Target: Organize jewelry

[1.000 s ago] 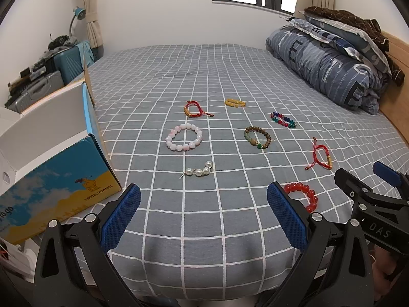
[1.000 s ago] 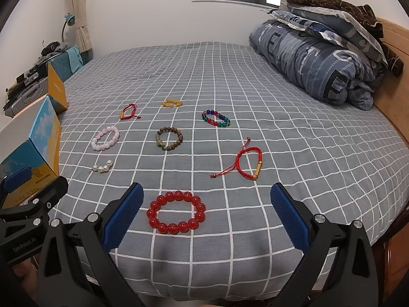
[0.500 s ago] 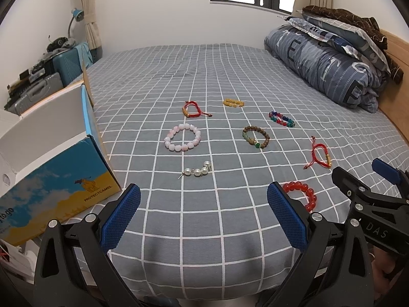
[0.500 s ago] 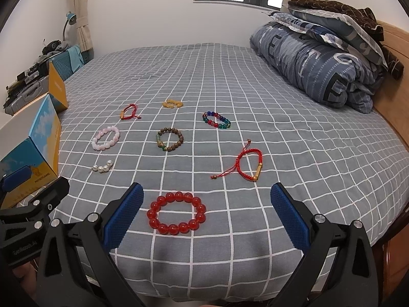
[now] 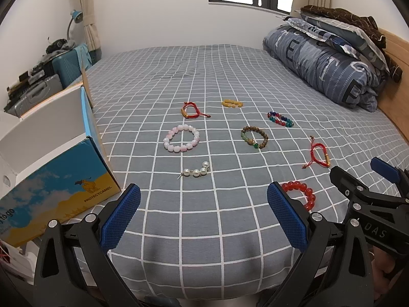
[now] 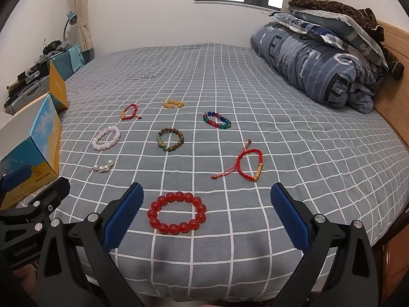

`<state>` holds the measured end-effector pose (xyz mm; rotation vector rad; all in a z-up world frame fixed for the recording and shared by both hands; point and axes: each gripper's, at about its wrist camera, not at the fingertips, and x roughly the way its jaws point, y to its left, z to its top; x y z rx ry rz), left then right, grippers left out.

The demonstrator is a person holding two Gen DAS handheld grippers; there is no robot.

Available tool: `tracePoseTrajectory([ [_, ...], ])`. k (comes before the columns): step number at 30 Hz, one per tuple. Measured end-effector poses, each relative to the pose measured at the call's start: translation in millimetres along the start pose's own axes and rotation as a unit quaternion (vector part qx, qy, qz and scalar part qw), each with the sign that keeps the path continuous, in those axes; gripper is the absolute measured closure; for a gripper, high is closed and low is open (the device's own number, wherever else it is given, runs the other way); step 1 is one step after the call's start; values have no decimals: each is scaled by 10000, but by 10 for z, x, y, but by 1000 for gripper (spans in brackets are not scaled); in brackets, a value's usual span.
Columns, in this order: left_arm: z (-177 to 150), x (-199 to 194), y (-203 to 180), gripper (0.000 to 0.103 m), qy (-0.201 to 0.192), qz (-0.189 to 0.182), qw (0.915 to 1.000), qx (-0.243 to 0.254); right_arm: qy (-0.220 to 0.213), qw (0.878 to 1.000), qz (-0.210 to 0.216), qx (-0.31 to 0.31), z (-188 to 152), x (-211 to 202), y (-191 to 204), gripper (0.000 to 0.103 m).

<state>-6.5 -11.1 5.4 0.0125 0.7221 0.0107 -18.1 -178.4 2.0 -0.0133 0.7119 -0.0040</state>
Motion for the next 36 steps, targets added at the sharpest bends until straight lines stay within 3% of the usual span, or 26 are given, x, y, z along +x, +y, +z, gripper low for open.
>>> tracePoseTrajectory([
  [13, 32, -15, 15, 6, 56, 24, 10000, -72, -12, 9999, -110, 68, 60, -34, -33, 7],
  [26, 662, 160, 82, 6, 38, 166, 9998, -46, 151, 9993, -344, -5, 646, 111, -179, 7],
  [36, 1076, 750, 114, 6, 332, 82, 9993, -172, 576, 9972, -472, -39, 852, 637, -264, 7],
])
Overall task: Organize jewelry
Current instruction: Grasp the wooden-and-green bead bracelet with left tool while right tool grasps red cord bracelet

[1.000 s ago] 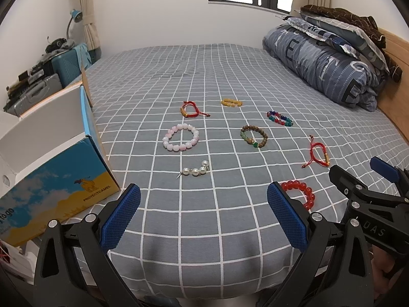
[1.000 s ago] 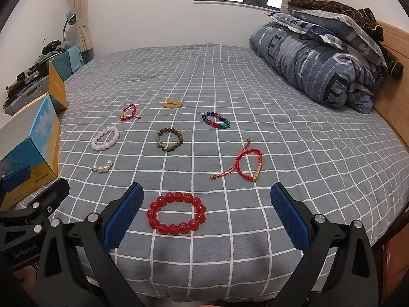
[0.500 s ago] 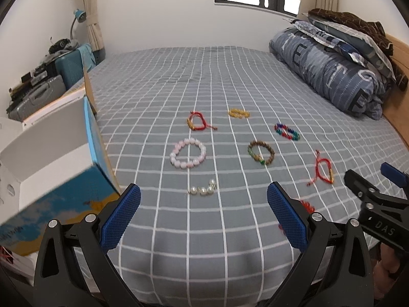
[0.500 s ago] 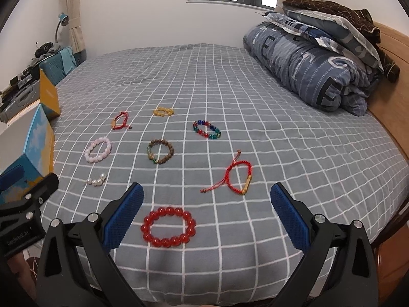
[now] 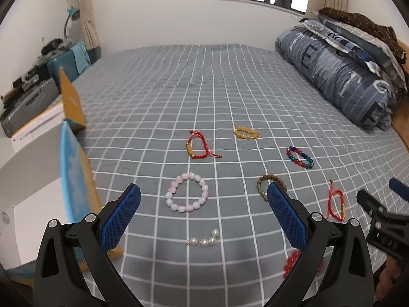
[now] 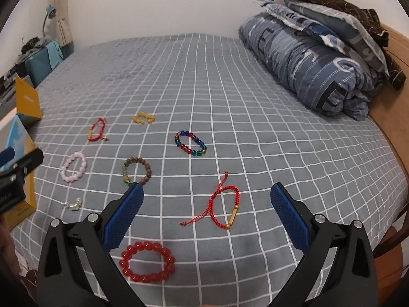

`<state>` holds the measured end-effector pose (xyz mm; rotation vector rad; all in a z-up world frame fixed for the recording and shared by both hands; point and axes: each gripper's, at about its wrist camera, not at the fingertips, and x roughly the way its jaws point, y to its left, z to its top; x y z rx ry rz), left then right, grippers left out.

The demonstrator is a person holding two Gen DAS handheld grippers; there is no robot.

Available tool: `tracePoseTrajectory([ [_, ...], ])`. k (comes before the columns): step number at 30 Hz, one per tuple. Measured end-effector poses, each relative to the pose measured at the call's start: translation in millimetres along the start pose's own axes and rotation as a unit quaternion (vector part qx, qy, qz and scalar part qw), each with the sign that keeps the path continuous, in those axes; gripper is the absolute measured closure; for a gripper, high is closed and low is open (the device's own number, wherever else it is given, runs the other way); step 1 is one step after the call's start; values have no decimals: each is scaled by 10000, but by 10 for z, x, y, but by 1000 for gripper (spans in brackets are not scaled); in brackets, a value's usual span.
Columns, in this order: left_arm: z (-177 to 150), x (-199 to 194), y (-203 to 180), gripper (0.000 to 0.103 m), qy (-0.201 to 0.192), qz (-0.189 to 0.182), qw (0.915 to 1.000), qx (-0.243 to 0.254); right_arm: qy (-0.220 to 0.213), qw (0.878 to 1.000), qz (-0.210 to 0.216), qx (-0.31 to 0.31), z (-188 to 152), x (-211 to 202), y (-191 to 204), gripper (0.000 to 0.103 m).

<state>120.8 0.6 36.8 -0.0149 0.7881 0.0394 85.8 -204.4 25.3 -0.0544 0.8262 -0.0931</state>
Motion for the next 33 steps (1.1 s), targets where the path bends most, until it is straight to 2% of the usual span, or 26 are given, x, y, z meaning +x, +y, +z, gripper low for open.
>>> tracePoseTrajectory([
  [6, 103, 401, -204, 6, 379, -237, 9990, 80, 332, 9994, -19, 0, -57, 363, -10, 7],
  [16, 120, 1011, -832, 6, 793, -307, 9938, 717, 783, 9968, 73, 140, -179, 830, -244, 7],
  [22, 18, 1379, -970, 6, 1089, -312, 9908, 743, 1033, 9943, 147, 217, -232, 1047, -349, 7],
  [28, -53, 1512, -1057, 6, 1233, -322, 9887, 785, 1246, 9916, 279, 185, -263, 1187, -352, 7],
  [31, -69, 1541, -1080, 7, 1268, -303, 9881, 810, 1379, 9898, 305, 159, -276, 1256, -353, 14],
  [33, -91, 1580, -1062, 7, 1381, -429, 9869, 719, 1476, 9883, 315, 199, -290, 1303, -355, 19],
])
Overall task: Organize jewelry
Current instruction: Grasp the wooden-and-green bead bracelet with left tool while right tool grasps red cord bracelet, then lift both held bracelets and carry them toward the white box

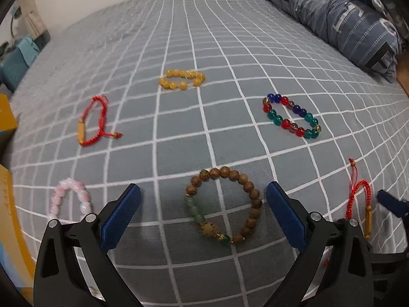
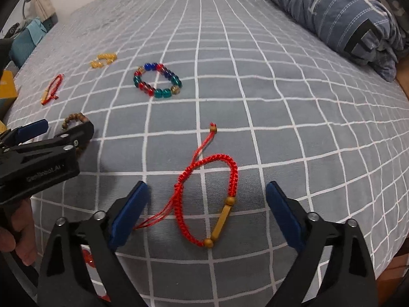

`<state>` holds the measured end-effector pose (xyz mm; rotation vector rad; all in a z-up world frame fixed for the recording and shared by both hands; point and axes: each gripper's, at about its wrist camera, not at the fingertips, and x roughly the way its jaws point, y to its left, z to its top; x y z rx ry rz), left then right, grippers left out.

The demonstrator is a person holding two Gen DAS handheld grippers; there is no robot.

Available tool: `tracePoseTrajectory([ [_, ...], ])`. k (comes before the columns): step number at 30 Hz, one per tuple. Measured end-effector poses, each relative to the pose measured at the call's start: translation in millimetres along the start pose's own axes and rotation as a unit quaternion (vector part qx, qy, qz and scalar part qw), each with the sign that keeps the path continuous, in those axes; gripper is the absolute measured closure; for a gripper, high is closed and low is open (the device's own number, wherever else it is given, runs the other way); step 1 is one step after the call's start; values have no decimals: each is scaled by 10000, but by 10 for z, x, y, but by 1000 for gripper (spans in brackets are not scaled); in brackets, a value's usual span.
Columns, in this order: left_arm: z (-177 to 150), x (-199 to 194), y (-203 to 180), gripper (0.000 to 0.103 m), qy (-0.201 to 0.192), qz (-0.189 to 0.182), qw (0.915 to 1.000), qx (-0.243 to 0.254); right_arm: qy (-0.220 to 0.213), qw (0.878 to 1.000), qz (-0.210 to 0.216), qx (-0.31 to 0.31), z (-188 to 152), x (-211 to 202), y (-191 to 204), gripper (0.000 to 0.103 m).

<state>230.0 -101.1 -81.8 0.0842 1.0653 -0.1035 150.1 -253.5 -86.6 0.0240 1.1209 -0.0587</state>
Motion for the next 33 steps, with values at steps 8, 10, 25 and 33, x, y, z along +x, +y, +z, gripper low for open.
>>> tracePoseTrajectory([
  [8, -82, -10, 11, 25, 12, -6, 10000, -33, 48, 10000, -27, -49, 38, 10, 45, 44],
  [10, -111, -48, 35, 33, -9, -17, 9999, -102, 53, 10000, -34, -38, 39, 9, 52, 50],
  [25, -226, -253, 70, 96, -163, -155, 9997, -3, -114, 9996, -73, 244, -9, -67, -41, 95],
  [33, -255, -424, 45, 96, -360, -253, 9990, 56, -386, 9990, -57, 228, -18, -166, -33, 95],
])
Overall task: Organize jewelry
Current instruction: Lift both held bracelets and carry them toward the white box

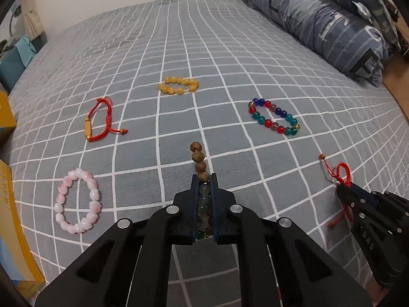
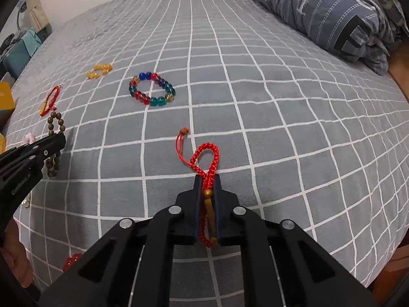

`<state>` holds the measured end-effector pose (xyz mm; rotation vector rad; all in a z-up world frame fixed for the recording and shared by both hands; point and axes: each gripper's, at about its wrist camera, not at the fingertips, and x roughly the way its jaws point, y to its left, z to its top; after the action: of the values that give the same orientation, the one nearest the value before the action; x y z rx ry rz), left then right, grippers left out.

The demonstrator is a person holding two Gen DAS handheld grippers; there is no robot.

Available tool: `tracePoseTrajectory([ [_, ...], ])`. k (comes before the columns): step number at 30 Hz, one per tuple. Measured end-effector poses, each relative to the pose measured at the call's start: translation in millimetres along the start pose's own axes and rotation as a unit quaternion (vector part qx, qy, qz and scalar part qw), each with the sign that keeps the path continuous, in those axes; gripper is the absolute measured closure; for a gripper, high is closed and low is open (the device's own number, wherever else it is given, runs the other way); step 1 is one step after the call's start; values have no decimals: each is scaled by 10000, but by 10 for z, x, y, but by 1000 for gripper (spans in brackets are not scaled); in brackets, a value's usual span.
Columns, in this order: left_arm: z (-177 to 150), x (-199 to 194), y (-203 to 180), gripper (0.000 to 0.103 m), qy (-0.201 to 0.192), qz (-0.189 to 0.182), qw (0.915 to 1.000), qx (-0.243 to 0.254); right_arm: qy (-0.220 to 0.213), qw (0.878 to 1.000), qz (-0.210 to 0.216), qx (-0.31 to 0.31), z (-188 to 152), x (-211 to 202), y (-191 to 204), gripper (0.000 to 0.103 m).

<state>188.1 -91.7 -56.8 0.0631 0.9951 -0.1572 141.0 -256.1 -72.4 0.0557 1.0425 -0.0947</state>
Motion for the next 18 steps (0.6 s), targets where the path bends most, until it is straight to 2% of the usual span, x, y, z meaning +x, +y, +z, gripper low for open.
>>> tracePoseTrajectory([
  [18, -24, -362, -4, 95, -477, 24, 9988, 80, -507, 9987, -6, -27, -20, -294, 51, 95],
])
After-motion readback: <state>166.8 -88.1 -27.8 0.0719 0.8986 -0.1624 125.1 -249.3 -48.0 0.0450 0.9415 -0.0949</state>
